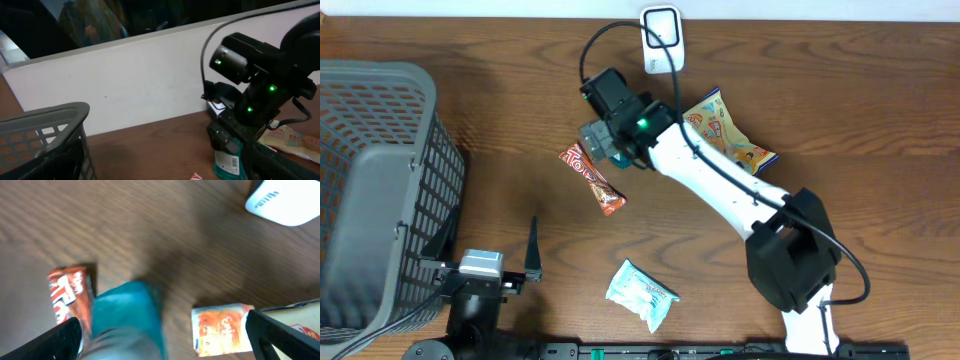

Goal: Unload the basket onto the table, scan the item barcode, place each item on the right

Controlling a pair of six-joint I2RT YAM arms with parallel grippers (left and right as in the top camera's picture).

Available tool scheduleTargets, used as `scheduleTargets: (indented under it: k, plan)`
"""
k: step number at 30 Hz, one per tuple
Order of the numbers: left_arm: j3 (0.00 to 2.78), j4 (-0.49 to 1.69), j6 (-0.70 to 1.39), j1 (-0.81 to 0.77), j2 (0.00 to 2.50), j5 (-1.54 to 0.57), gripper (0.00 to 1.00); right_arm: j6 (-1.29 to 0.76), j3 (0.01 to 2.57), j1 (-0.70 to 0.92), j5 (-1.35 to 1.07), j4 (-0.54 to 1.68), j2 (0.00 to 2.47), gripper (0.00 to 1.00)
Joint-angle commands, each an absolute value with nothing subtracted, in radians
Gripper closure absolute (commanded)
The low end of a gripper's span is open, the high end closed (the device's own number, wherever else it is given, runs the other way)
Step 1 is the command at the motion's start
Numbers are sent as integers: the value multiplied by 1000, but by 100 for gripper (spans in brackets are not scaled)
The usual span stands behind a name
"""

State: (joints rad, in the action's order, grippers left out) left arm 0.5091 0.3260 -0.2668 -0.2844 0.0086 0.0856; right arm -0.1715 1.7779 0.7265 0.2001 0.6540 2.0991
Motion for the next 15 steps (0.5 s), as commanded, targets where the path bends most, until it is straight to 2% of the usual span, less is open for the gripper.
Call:
scheduleTargets:
  k: [1, 11, 13, 15]
  plan:
    - [511, 320, -280, -290, 3, 99, 0, -189, 1731, 699, 133, 611, 2083, 1]
    - [511, 320, -281, -289, 3, 99, 0, -178, 1718, 715, 91, 585, 2083, 1]
    - [511, 320, -281, -289, 3, 99, 0, -178, 1711, 715, 91, 578, 2084, 7]
    - [511, 320, -281, -290, 3, 99, 0, -179, 1702, 714, 91, 574, 2085, 17]
